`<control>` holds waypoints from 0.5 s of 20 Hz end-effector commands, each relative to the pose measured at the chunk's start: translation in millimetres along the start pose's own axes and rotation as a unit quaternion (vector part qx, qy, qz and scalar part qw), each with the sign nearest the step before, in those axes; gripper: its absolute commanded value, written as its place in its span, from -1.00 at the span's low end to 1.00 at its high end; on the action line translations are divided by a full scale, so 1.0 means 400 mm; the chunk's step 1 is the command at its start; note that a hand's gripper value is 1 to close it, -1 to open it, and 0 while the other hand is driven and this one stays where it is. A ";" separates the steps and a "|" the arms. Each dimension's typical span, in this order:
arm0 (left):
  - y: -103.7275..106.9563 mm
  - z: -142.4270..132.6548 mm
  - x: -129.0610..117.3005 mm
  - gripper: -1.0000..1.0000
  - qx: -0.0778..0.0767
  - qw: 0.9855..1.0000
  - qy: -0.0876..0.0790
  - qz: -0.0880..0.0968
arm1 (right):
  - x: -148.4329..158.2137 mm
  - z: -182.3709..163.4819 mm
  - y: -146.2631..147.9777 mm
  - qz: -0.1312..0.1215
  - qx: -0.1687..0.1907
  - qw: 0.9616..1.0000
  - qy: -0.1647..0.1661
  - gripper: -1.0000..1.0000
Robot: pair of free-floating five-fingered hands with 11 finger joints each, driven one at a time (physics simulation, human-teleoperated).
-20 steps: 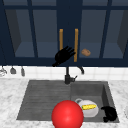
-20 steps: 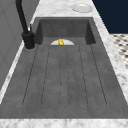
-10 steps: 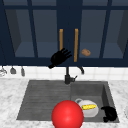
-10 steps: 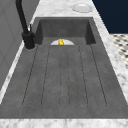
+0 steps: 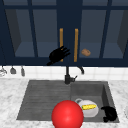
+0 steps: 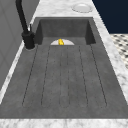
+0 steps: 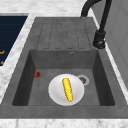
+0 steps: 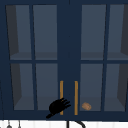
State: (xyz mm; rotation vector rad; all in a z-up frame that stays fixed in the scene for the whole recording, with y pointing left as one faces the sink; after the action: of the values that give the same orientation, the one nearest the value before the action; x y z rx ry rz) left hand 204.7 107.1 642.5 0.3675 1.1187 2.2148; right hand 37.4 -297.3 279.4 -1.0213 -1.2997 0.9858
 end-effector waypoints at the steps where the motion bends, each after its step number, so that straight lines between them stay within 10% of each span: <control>1: 0.003 0.028 -0.024 -1.00 -0.044 0.999 -0.033 -0.003 | 0.000 0.000 0.000 0.000 0.000 1.000 0.000 0.00; 10: 0.075 0.044 -0.095 -1.00 -0.047 0.997 -0.044 0.031 | 0.000 0.000 0.000 0.000 0.000 1.000 0.000 0.00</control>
State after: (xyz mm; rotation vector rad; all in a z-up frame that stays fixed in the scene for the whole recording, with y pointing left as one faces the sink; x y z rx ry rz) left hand 226.3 90.2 669.7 0.4147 1.0780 2.2128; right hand 37.4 -297.3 279.4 -1.0213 -1.2997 0.9858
